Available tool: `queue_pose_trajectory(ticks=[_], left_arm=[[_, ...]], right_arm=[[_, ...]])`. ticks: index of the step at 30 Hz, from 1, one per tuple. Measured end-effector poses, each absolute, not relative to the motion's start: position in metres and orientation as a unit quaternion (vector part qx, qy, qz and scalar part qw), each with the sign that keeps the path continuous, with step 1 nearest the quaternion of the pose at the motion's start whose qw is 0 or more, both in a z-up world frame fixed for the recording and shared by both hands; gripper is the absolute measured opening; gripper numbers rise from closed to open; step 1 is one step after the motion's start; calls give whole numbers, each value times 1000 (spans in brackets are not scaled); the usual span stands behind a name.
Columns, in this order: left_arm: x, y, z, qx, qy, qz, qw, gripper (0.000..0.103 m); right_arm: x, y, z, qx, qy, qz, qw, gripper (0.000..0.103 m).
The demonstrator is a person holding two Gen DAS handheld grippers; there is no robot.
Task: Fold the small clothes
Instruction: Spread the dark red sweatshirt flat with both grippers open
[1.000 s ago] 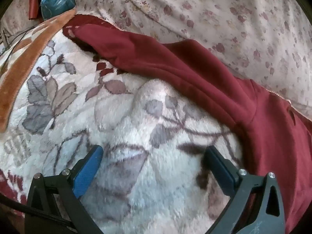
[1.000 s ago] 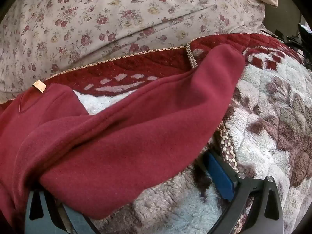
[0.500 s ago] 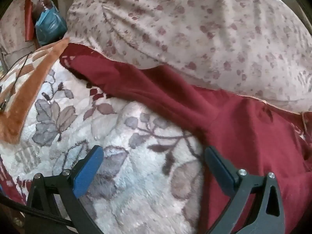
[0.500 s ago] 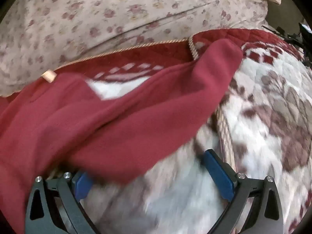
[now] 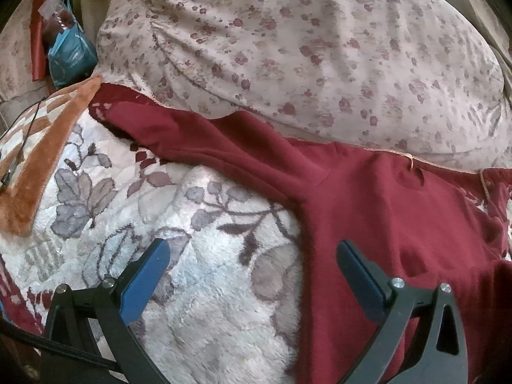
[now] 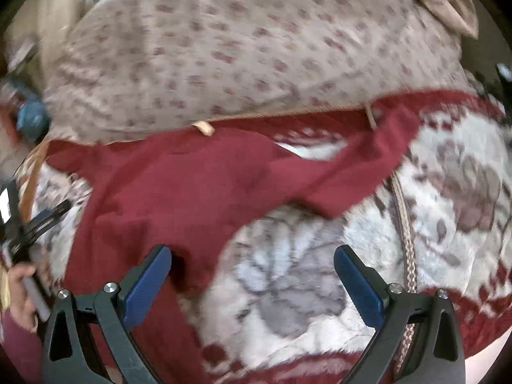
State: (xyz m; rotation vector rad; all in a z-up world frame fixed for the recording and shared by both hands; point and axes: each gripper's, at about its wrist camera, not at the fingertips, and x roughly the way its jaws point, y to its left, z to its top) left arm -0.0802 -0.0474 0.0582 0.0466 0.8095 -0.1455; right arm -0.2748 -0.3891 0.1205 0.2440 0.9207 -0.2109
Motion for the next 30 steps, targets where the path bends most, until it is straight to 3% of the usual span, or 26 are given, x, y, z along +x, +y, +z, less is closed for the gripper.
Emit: queue_pose_trajectory(ticks=[14, 20, 30], left_arm=[[-85, -51, 58, 32, 393, -77, 916, 103], [-88, -52, 60, 37, 387, -71, 919, 103], [-87, -53, 57, 42, 383, -53, 921, 103]], right_arm=[[-263, -296, 190, 80, 355, 17, 931, 103], [-230, -284, 162, 122, 382, 28, 915, 103], [-180, -293, 106, 78, 411, -64, 906, 103]])
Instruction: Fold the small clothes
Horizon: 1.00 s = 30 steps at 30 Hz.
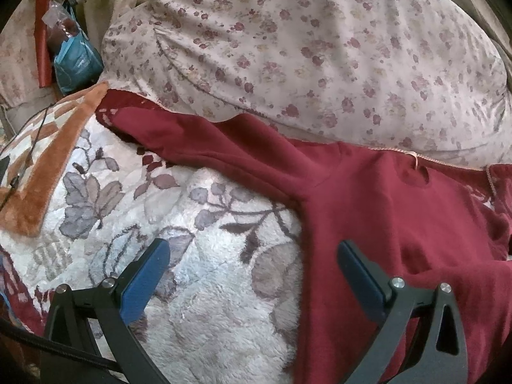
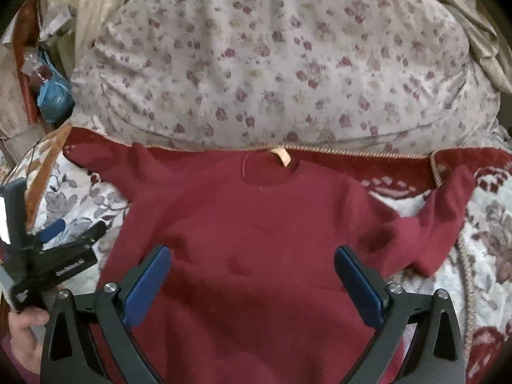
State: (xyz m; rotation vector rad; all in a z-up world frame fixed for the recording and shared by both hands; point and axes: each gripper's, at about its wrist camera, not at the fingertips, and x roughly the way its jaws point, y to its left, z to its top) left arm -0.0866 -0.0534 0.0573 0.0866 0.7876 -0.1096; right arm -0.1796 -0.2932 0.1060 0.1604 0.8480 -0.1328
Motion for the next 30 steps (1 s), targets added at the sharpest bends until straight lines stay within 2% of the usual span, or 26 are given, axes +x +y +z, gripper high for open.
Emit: queue_pose_trajectory(ticks=[9, 30], left_arm=[[-85, -62, 52, 58, 385, -65, 919, 103], [-85, -67, 48, 66, 384, -68, 918, 103]], right_arm=[[-166, -291, 74, 60, 434, -75, 896, 103], [-153, -284, 55, 91, 446, -65, 888, 103]])
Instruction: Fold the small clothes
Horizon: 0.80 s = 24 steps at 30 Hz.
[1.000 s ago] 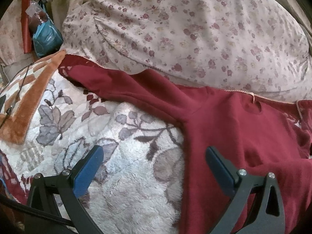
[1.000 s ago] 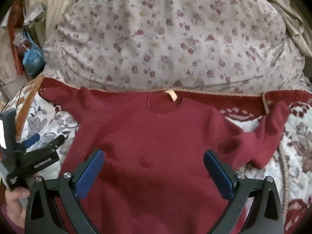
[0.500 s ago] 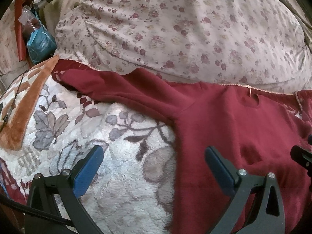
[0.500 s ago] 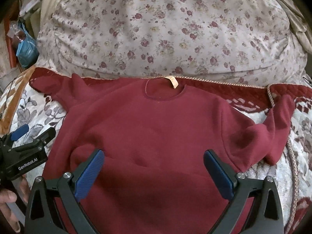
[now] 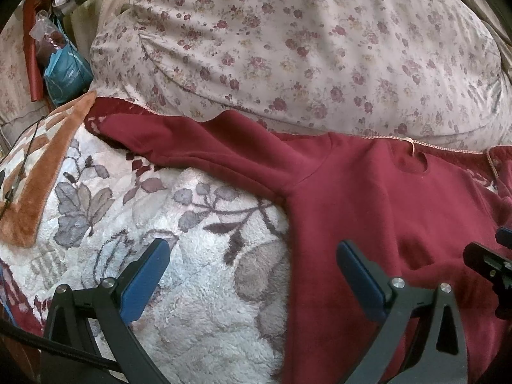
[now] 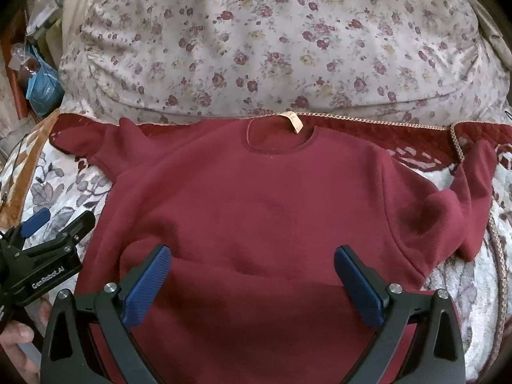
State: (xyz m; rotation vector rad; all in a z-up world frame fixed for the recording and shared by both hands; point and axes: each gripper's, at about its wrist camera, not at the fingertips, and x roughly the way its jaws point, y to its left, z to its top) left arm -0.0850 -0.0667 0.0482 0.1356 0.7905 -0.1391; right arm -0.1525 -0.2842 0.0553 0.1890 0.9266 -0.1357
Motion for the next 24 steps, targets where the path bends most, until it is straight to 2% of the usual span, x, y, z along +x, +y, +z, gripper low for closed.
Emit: queue_pose_trajectory(ticks=[8, 24], left_arm=[[-82, -65, 46, 65, 387, -68, 917, 103], [-78, -64, 44, 63, 392, -67, 916, 103]], right_arm=[[-145, -274, 52, 64, 451, -65, 888, 103], [-133, -275, 45, 85, 462, -54, 881, 103]])
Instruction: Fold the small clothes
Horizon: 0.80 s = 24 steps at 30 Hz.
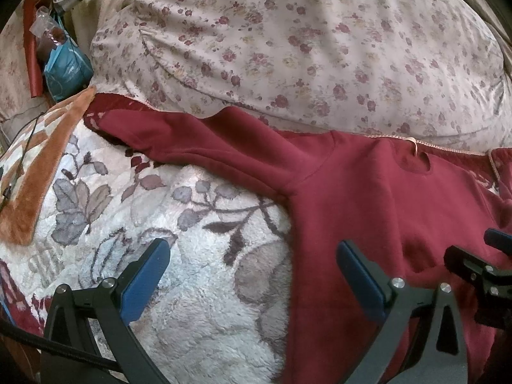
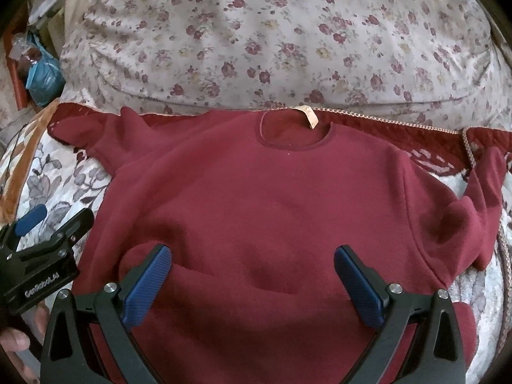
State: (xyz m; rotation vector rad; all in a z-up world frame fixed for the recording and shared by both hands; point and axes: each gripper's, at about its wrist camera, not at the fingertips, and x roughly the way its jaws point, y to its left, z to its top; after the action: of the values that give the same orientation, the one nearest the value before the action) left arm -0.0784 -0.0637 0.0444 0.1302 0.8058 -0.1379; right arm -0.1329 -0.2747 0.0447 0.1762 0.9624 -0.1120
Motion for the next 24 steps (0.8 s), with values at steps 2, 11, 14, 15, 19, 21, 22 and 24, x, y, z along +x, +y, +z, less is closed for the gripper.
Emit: queue_pose_trajectory(ticks=[2, 11, 14, 15, 19, 21, 22, 24], left_arm=[[-78, -63, 44, 64, 393, -68, 915, 103], [-72, -59, 41, 52, 407, -67, 909, 103], [-71, -60, 40, 51, 409, -67, 909, 103], [-71, -60, 41, 52, 409, -67, 909, 103], [-71, -63, 40, 59, 407, -68, 909, 103], [-71, -63, 41, 60, 406, -67, 909, 103], [-71, -64, 41, 60, 406, -67, 910, 103], [-71, -63, 41, 59, 405, -67, 910, 103]], right_arm=[[-129, -273, 43, 86, 465, -50, 879, 103], [-118, -267, 37, 86, 470, -42, 877, 103], [-119, -267, 36, 87, 466, -48, 879, 103], [-119, -267, 36, 86, 465, -51, 879, 103], [-119, -270, 35, 87, 461, -70, 880, 103], [-118, -272, 33, 94, 462, -73, 879, 103], [-118, -272, 33, 96, 462, -76, 878, 103], [-119, -273, 33, 94, 459, -83, 880, 103]])
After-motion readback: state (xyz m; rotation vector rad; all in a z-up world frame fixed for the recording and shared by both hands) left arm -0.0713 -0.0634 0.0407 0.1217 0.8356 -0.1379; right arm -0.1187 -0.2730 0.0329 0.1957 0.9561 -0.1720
